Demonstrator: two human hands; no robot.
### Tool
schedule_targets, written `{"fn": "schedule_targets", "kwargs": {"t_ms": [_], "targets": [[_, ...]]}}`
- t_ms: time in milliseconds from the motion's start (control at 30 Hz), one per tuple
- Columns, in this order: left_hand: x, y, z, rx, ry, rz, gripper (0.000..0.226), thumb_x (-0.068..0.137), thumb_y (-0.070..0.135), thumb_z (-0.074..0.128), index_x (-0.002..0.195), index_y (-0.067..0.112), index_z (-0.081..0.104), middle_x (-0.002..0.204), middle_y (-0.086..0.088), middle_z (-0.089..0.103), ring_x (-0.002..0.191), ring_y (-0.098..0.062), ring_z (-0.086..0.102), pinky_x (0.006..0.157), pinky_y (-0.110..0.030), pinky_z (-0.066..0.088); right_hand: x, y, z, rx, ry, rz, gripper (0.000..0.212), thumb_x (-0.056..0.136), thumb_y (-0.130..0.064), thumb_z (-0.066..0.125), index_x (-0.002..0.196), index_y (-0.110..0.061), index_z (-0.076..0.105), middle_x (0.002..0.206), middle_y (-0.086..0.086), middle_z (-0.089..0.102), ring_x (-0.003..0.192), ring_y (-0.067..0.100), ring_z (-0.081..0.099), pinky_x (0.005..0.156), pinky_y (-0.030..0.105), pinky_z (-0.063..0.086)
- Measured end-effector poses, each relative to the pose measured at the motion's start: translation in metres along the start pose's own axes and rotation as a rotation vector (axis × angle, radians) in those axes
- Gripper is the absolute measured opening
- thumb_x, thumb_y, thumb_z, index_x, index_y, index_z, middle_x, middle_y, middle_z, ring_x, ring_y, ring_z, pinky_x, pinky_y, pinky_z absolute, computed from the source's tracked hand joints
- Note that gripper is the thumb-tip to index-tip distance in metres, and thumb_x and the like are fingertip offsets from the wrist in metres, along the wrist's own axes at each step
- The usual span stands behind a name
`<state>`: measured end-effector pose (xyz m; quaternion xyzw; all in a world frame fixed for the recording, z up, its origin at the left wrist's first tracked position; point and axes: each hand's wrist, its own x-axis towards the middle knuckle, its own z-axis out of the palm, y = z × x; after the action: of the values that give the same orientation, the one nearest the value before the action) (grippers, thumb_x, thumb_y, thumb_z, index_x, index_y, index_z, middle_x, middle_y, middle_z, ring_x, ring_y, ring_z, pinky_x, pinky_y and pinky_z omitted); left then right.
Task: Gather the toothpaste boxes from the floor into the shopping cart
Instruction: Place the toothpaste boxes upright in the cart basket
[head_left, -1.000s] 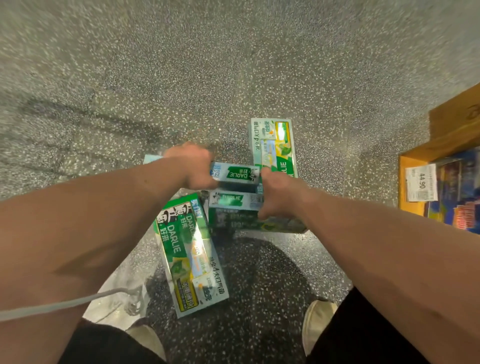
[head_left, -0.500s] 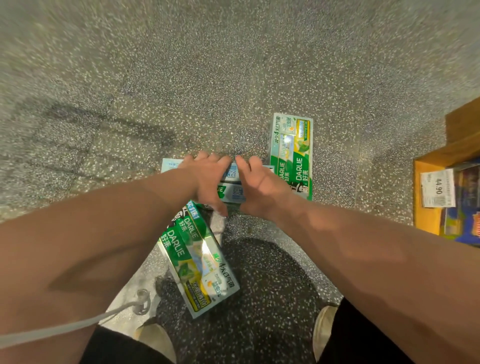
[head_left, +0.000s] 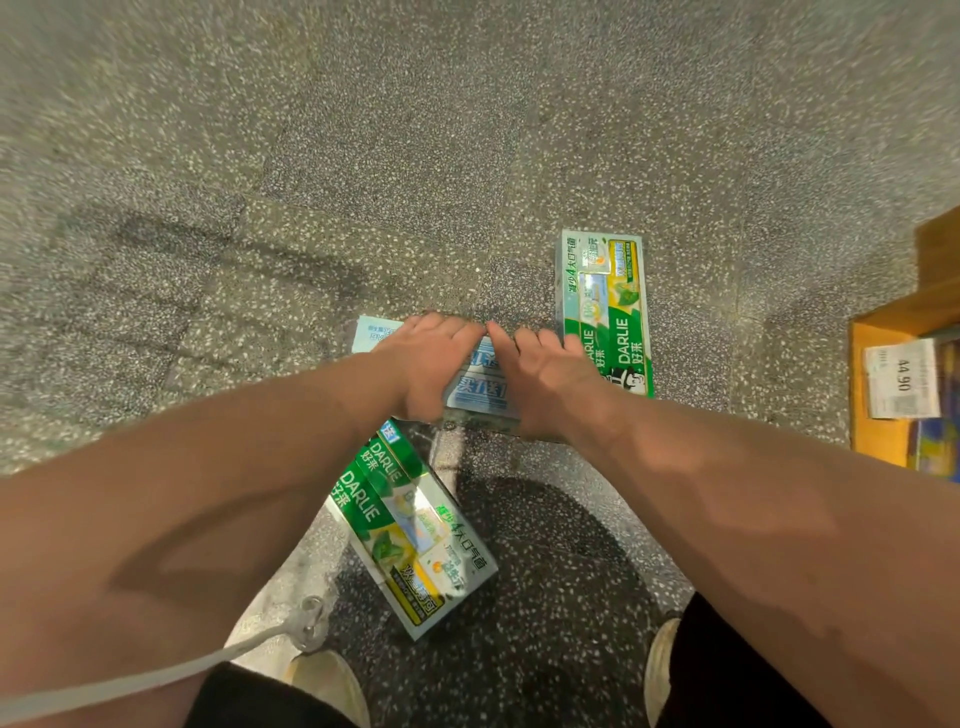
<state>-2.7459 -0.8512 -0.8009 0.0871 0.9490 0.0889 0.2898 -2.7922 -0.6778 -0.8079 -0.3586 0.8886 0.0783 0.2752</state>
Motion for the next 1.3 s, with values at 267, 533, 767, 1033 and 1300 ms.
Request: {"fn": "schedule_targets", "kwargs": {"t_ms": [267, 533, 767, 1033, 1300], "targets": [[-0.006, -0.008, -0.003, 0.214, -0.015, -0.223, 0.115, 0.066, 0.073, 0.077, 0.15, 0.012, 0.027, 0.147, -0.013, 0.041, 0.141, -0.035, 0.035, 0.12, -0.066, 0.017, 0.001, -0.005, 0.0, -0.014, 0.033, 0.069, 0.097, 0.064, -0.055, 0.082, 0.136, -0.021, 0.027, 0.096, -0.002, 0.041, 0.088, 0.02, 0.049, 0.08, 0.035, 0.041], [-0.001, -0.012, 0.004, 0.223, 0.018, -0.122, 0.109, 0.072, 0.06, 0.075, 0.152, 0.013, 0.019, 0.145, -0.014, 0.039, 0.141, -0.036, 0.034, 0.124, -0.061, 0.01, 0.002, -0.011, -0.008, 0.022, -0.039, 0.086, 0.106, 0.06, -0.075, 0.08, 0.132, -0.016, 0.03, 0.107, 0.002, 0.046, 0.099, 0.023, 0.051, 0.092, 0.042, 0.046], [0.006, -0.007, 0.002, 0.211, 0.029, -0.096, 0.093, 0.071, 0.052, 0.079, 0.14, 0.012, 0.033, 0.142, -0.013, 0.045, 0.138, -0.032, 0.041, 0.124, -0.05, 0.02, 0.0, -0.012, -0.012, -0.033, 0.004, 0.067, 0.076, 0.074, -0.06, 0.073, 0.125, -0.018, 0.035, 0.093, -0.001, 0.047, 0.081, 0.019, 0.052, 0.066, 0.036, 0.041], [-0.034, 0.007, -0.048, 0.165, 0.091, -0.102, 0.089, 0.065, 0.058, 0.08, 0.134, 0.019, 0.038, 0.129, -0.004, 0.052, 0.124, -0.027, 0.05, 0.112, -0.051, 0.036, -0.041, -0.008, -0.075, -0.026, 0.024, 0.017, 0.077, 0.082, -0.07, 0.06, 0.132, -0.018, 0.035, 0.112, 0.002, 0.051, 0.099, 0.022, 0.051, 0.095, 0.048, 0.045], [-0.201, 0.062, -0.228, 0.088, 0.083, -0.159, 0.087, 0.06, 0.063, 0.08, 0.126, 0.021, 0.041, 0.122, -0.002, 0.052, 0.117, -0.025, 0.052, 0.103, -0.045, 0.04, -0.191, -0.044, -0.272, -0.047, 0.044, -0.076, 0.085, 0.076, -0.056, 0.074, 0.139, -0.017, 0.034, 0.123, 0.005, 0.055, 0.112, 0.028, 0.056, 0.096, 0.05, 0.045]]}}
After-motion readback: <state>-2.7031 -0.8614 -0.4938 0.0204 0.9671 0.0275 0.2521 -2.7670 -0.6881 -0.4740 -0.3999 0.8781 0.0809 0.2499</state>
